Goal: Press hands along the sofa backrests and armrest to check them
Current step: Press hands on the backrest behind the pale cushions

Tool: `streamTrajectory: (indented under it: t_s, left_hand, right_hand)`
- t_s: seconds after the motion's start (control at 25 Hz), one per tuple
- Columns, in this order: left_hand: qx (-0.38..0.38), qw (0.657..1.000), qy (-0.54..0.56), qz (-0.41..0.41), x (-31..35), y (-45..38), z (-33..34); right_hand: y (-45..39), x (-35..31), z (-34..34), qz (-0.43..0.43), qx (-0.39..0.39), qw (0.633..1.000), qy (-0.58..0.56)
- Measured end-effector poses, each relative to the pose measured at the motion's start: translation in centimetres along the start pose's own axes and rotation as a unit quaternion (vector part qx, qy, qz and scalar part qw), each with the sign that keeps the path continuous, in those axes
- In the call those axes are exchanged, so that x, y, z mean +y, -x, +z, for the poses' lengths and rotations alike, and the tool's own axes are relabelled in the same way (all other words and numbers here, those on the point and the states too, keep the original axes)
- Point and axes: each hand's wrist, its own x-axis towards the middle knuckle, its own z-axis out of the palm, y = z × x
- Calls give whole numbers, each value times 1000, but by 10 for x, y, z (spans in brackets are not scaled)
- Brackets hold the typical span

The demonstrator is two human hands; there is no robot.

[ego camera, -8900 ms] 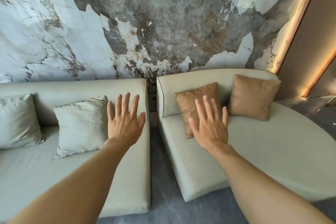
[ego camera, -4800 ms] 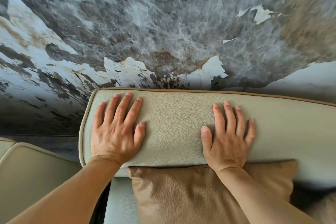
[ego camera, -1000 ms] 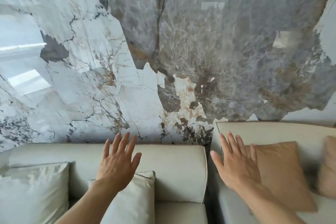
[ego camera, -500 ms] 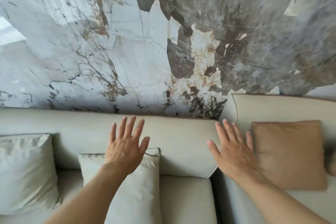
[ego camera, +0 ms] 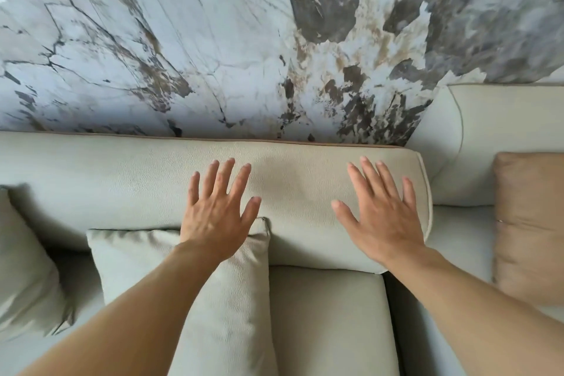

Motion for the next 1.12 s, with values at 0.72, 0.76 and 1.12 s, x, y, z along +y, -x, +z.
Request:
streamTrajectory:
  t_s: [0.72, 0.76, 1.12]
  left_hand:
    - [177, 984, -26, -28, -20, -91, 89]
    - [178, 983, -25, -32, -20, -96, 90]
    - [203, 978, -28, -41, -22, -127, 100]
  right_hand:
    - [-82, 0, 96, -4, 177, 983, 37]
    - [-89, 1, 97, -6, 178, 983, 36]
    - [-130, 7, 102, -21, 203, 978, 43]
